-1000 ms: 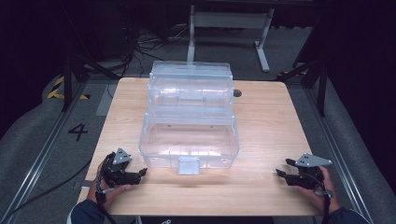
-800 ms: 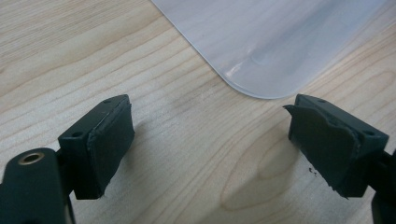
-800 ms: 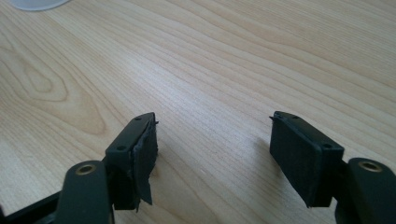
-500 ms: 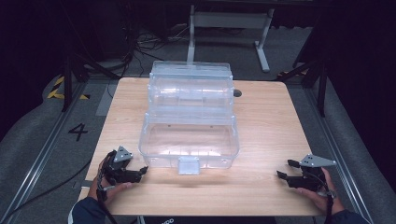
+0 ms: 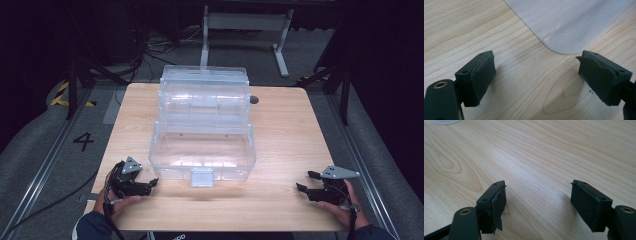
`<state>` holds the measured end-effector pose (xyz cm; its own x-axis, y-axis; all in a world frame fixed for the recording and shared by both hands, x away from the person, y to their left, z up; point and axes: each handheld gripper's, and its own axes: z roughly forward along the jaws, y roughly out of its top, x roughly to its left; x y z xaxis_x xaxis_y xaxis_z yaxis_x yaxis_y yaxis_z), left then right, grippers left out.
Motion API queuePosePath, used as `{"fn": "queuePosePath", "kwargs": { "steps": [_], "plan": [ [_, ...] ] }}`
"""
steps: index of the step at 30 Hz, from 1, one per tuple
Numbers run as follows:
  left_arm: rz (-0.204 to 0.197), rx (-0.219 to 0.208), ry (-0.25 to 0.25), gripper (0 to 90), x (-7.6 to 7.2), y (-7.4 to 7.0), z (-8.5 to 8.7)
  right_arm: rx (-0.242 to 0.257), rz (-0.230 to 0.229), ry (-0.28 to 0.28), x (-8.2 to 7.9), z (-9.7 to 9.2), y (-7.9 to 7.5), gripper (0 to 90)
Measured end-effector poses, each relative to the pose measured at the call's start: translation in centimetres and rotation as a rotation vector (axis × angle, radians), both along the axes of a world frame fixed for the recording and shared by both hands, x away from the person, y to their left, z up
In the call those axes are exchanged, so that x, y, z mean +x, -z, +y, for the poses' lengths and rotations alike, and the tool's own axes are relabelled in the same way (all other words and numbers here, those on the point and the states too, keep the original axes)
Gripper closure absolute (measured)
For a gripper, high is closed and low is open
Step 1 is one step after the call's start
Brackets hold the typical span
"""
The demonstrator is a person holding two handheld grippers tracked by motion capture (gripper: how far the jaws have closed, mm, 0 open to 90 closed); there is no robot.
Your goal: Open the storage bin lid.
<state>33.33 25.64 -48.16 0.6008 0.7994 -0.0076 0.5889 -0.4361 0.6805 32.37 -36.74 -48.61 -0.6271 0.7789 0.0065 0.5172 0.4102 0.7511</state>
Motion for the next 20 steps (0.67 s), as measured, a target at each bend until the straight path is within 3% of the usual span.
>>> {"fn": "queuePosePath", "kwargs": {
  "steps": [20],
  "plan": [
    [-0.002,0.003,0.000,14.4,-0.01,-0.01,0.02,-0.001,0.002,0.002,0.28,0.22,0.03,25.2]
  ]
}}
